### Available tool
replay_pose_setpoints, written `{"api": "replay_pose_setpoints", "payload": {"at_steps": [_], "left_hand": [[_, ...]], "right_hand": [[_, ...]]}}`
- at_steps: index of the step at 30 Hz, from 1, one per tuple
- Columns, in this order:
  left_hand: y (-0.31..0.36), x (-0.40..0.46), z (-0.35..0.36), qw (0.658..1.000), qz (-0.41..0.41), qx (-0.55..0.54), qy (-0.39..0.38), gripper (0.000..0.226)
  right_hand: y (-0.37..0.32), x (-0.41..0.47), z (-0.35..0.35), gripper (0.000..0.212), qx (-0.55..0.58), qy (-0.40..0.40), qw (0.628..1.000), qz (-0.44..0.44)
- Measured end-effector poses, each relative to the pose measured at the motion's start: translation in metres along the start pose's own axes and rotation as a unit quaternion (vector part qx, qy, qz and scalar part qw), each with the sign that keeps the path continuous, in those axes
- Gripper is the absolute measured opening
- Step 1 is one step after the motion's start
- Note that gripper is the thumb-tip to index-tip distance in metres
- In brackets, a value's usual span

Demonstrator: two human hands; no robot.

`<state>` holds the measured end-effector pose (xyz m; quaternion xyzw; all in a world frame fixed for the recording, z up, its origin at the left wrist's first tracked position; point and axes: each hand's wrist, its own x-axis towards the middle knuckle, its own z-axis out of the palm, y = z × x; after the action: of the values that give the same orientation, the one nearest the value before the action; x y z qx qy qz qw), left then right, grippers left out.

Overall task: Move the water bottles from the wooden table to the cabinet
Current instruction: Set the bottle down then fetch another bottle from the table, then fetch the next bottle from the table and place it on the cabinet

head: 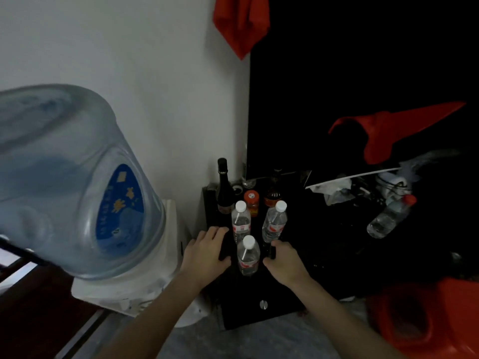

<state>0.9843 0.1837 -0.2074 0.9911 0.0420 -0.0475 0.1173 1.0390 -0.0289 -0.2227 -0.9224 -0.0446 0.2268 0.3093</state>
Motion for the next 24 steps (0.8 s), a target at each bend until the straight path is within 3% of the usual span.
{"api": "replay_pose_setpoints", "payload": {"at_steps": [4,8,17,24], "left_hand": [[0.006,-0.021,-0.026,0.999,0.007,0.028,0.041,0.073],[0.005,-0.051,-0.051,0.996,0.014,0.054,0.076,0.072],[-0.025,-0.156,-0.085,0.988,0.033,0.087,0.121,0.073],[-0.049,-0.233,-0.118,0.984,0.009,0.104,0.143,0.074]], "right_hand": [[-0.02,-0.035,-0.014,0.059,-0.137,0.056,0.987,-0.068],[-0.04,-0.074,-0.017,0.062,-0.213,0.097,0.969,-0.079],[-0.074,-0.184,0.005,0.054,-0.238,0.181,0.949,-0.102],[-0.111,-0.249,0.02,0.056,-0.256,0.192,0.935,-0.153]]}}
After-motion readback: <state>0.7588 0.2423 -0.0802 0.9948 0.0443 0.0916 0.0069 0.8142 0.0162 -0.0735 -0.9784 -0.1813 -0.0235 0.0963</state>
